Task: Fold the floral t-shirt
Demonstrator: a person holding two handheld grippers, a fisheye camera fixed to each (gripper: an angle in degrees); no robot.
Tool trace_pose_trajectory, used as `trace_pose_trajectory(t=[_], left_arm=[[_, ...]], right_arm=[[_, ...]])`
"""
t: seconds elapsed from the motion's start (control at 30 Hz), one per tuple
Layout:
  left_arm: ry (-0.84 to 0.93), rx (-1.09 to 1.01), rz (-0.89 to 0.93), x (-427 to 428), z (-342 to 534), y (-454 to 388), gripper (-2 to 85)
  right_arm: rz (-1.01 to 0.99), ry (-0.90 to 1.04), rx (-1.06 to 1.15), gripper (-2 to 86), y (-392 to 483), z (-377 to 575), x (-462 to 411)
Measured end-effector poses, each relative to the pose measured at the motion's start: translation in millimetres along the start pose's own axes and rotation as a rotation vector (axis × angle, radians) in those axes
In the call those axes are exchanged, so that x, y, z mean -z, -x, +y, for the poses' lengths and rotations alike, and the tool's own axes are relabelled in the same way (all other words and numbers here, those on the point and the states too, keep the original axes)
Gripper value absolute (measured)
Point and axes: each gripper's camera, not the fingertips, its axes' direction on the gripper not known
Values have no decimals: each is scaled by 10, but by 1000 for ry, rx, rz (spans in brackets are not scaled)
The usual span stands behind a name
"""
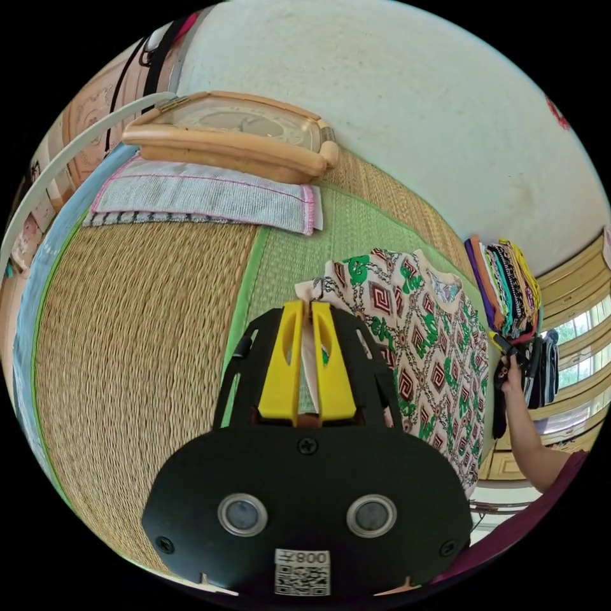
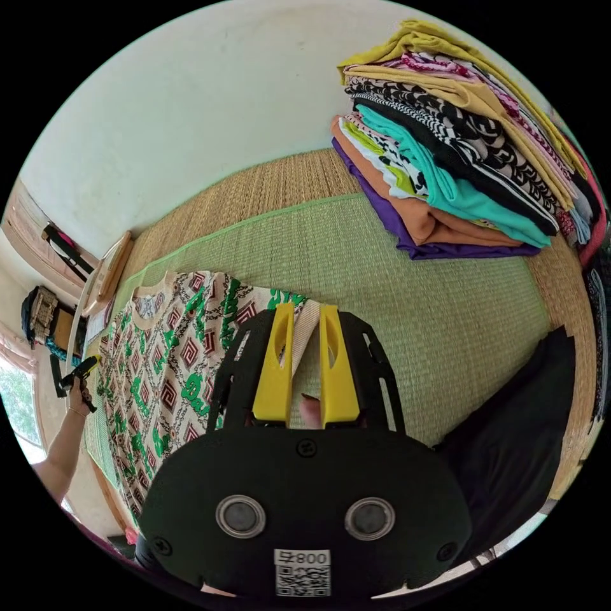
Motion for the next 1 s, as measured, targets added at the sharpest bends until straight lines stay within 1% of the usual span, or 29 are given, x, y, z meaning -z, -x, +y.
trace_pose_trajectory(t=[0.07, 0.2, 0.27, 0.4, 0.47, 0.5, 0.63, 0.7, 0.8, 0.87, 0.9, 0.93, 1.0], left_arm=[[-6, -5, -21, 168, 35, -68, 21], [-118, -26, -13, 660, 173, -146, 13], [-157, -21, -54, 894, 232, -117, 14], [-80, 22, -44, 827, 258, 32, 22], [-43, 43, -113, 794, 341, 24, 33], [-49, 51, -115, 818, 380, 20, 35], [-162, 81, -35, 1168, 751, -1, 44], [-181, 52, 22, 1274, 903, -60, 42], [-83, -57, 42, 1185, 1052, -286, 30], [23, -120, -50, 989, 1127, -408, 16], [48, -116, -92, 939, 1141, -406, 13], [26, -104, -83, 954, 1179, -362, 10], [37, -44, -39, 996, 1173, -217, 7]], right_arm=[[24, 55, -6, 44, 6, -61, -107], [26, 62, 2, 12, -8, -159, -52], [32, 39, -4, 7, -73, -225, 19], [-18, 95, -11, 4, -198, -438, 1], [13, 109, -10, 4, -188, -451, 2], [19, 94, -12, 4, -192, -425, 53], [-31, 48, -3, 6, -241, -248, 286], [-83, 22, 61, 5, -96, -8, 448], [-88, 82, 177, -1, 221, 316, 389], [-53, 138, 210, -3, 308, 432, 246], [-25, 147, 226, -4, 298, 463, 172], [-33, 123, 222, -4, 264, 464, 191], [-77, 141, 139, -4, 39, 336, 214]])
